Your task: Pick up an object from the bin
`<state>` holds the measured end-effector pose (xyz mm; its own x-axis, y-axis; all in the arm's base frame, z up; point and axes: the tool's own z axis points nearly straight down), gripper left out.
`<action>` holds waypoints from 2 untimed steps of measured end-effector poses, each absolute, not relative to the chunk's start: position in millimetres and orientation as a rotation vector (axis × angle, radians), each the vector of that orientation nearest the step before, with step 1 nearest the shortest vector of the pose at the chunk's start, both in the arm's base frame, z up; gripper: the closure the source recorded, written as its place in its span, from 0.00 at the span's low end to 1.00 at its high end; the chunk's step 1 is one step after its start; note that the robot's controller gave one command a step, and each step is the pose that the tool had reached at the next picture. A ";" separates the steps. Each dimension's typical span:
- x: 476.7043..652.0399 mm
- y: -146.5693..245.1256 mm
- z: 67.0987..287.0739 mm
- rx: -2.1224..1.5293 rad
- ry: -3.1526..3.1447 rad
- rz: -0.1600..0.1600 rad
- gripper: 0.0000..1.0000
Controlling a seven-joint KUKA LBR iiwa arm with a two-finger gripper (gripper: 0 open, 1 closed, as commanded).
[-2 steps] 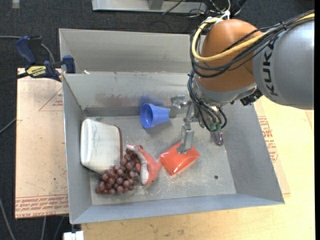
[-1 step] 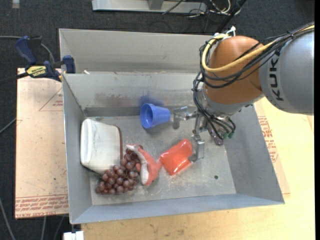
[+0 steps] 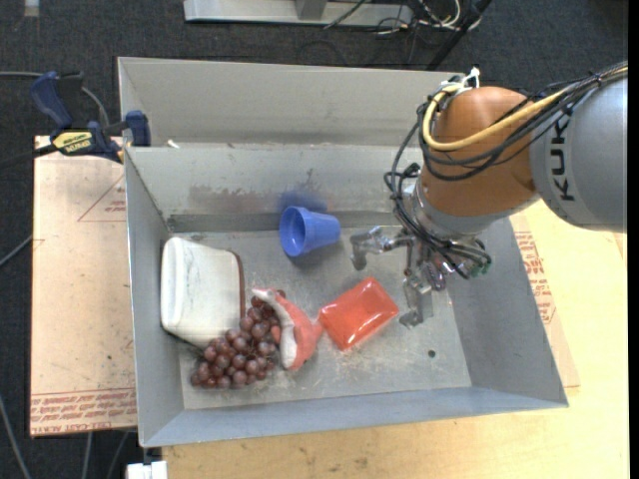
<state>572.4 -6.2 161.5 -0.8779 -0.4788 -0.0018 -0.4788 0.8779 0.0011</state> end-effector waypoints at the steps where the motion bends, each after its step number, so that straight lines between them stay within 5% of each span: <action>1: 568.9 -6.1 144.8 -0.956 2.985 0.003 0.00; 2: 567.5 -1.5 85.4 -1.304 2.849 0.000 0.00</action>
Offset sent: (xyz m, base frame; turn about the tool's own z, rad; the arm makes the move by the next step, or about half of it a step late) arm -0.0074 0.0054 -0.0915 -0.3796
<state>567.5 -1.5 85.4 -0.6539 -0.7566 -0.0074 -0.7566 0.6539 -0.0033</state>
